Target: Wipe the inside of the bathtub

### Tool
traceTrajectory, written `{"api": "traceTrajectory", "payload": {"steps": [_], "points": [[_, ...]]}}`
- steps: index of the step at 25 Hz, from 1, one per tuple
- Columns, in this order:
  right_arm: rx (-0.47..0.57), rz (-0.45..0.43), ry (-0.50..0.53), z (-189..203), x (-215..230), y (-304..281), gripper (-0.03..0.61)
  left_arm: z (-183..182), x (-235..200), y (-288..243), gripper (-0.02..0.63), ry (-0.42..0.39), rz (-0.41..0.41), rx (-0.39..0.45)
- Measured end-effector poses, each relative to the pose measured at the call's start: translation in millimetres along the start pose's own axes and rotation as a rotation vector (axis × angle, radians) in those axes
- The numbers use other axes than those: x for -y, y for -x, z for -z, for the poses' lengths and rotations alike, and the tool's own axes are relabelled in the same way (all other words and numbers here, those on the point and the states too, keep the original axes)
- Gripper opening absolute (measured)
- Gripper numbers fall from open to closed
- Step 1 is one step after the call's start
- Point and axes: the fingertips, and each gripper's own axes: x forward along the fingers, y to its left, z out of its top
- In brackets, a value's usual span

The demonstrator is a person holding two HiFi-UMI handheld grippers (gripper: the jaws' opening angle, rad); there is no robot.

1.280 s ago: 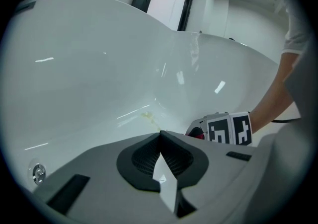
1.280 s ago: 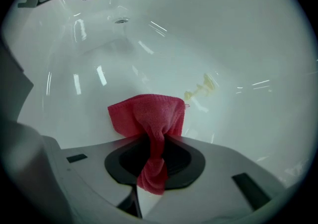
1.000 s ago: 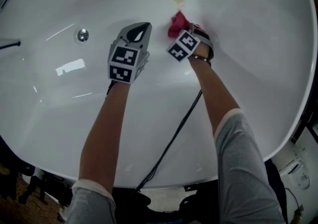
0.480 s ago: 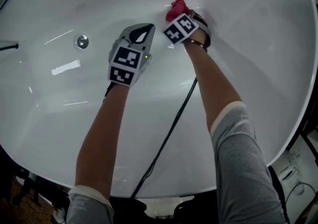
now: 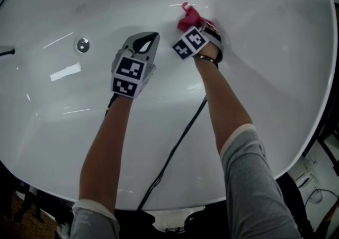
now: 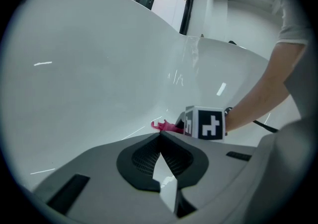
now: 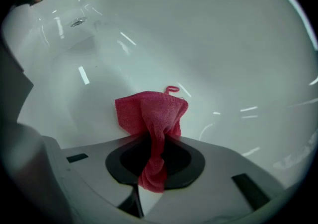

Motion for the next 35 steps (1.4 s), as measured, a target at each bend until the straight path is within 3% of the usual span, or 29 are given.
{"api": "traceTrajectory", "payload": {"steps": [4, 8, 11, 21, 24, 30, 33, 35], "points": [[-0.037, -0.003, 0.072, 33, -30, 14, 0.057, -3, 6, -1, -0.006, 0.01, 0.002, 0.006], [-0.035, -0.016, 0.077, 37, -37, 13, 0.056, -6, 6, -4, -0.006, 0.011, 0.002, 0.017], [-0.036, -0.022, 0.039, 27, -29, 7, 0.054, -7, -1, -3, -0.006, 0.02, -0.017, 0.03], [-0.041, 0.096, -0.132, -36, 47, -20, 0.052, -20, -20, 12, -0.006, 0.012, -0.058, 0.06], [-0.012, 0.114, -0.073, -56, 36, -18, 0.052, -18, -27, 17, -0.006, 0.018, -0.074, 0.063], [0.11, 0.048, 0.05, -104, 8, -8, 0.052, -12, -39, 26, -0.006, 0.019, -0.118, 0.039], [0.167, 0.053, 0.141, -104, 5, -8, 0.055, -14, -41, 29, -0.006, 0.019, -0.138, 0.032], [0.156, 0.071, 0.139, -93, 15, -12, 0.057, -16, -38, 29, -0.006, 0.013, -0.134, 0.03]]}}
